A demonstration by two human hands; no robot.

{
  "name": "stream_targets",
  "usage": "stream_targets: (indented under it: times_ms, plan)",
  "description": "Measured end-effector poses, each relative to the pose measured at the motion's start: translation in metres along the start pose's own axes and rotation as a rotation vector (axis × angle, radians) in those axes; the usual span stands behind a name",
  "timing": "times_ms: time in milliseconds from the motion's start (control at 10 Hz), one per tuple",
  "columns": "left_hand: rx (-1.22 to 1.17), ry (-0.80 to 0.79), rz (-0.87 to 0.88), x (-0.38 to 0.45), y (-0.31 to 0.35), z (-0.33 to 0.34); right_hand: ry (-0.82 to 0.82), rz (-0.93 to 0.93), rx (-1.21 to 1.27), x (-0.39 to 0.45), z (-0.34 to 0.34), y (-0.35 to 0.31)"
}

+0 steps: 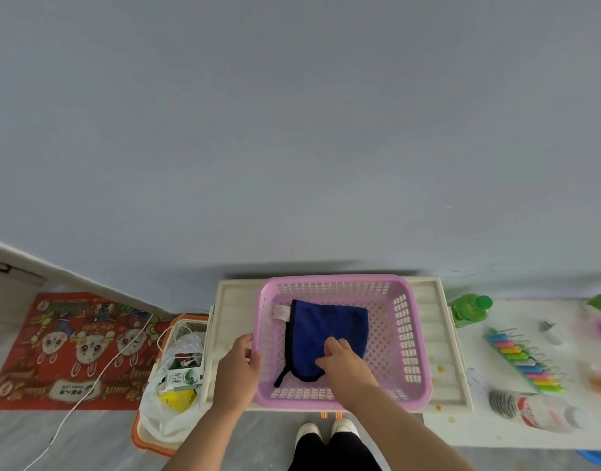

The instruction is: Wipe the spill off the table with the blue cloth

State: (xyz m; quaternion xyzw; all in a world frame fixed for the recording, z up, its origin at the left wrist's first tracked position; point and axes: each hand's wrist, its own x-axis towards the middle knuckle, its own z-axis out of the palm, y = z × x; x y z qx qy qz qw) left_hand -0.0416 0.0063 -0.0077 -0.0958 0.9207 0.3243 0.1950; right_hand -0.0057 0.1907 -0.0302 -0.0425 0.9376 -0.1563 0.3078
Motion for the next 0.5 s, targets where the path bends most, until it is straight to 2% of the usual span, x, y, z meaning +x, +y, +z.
stream_targets:
  times_ms: [300,400,500]
  plan:
    - [0.004,-0.135,0.011,-0.015,0.005,-0.007,-0.073,-0.023,0.138,-0.02,-0.013,0.006]
    - [-0.006,-0.127,0.012,-0.022,0.012,-0.016,-0.019,0.042,0.316,-0.032,-0.027,0.004]
    - [-0.07,-0.023,0.037,-0.036,0.011,-0.026,0.057,0.077,0.478,-0.056,-0.036,0.002]
